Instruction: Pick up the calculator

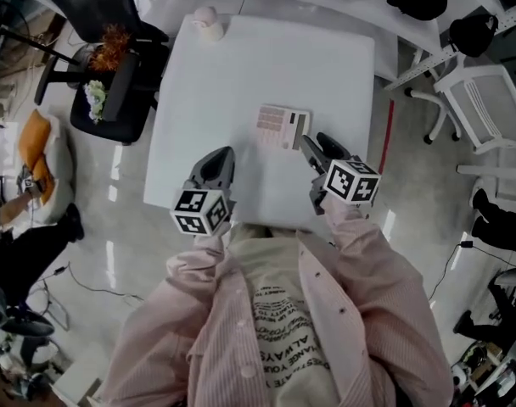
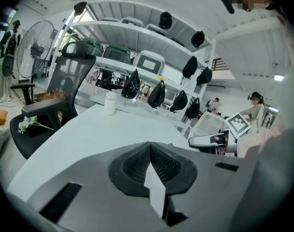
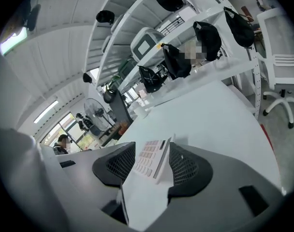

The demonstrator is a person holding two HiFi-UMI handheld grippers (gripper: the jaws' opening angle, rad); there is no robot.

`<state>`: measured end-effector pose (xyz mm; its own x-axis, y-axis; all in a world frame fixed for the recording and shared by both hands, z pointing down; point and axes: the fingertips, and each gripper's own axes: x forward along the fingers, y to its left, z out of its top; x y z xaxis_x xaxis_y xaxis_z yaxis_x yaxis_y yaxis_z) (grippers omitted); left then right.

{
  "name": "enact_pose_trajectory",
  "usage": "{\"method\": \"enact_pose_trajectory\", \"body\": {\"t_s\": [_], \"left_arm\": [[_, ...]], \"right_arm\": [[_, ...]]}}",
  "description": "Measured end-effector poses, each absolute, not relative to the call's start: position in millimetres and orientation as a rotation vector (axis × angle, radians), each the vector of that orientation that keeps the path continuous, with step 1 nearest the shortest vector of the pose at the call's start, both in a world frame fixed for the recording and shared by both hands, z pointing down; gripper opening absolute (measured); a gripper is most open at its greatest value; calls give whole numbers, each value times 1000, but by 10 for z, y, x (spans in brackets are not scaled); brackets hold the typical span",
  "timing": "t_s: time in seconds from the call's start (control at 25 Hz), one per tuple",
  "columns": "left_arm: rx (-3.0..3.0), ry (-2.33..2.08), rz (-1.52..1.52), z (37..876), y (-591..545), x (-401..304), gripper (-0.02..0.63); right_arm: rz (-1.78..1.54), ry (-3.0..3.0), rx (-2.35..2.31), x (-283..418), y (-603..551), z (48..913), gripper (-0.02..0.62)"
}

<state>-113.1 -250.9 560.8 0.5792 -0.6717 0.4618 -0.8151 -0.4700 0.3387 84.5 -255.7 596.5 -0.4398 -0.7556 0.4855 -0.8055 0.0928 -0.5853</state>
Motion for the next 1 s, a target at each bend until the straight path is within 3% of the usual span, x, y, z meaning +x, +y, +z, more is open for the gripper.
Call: {"method": "enact_pose_trajectory", "body": {"t_s": [1.0], "left_arm": [[2199,-1018,484,6238,-2666,-884,2]], "right_arm": [[1620,-2108,1520,592,-2666,6652,183]]}}
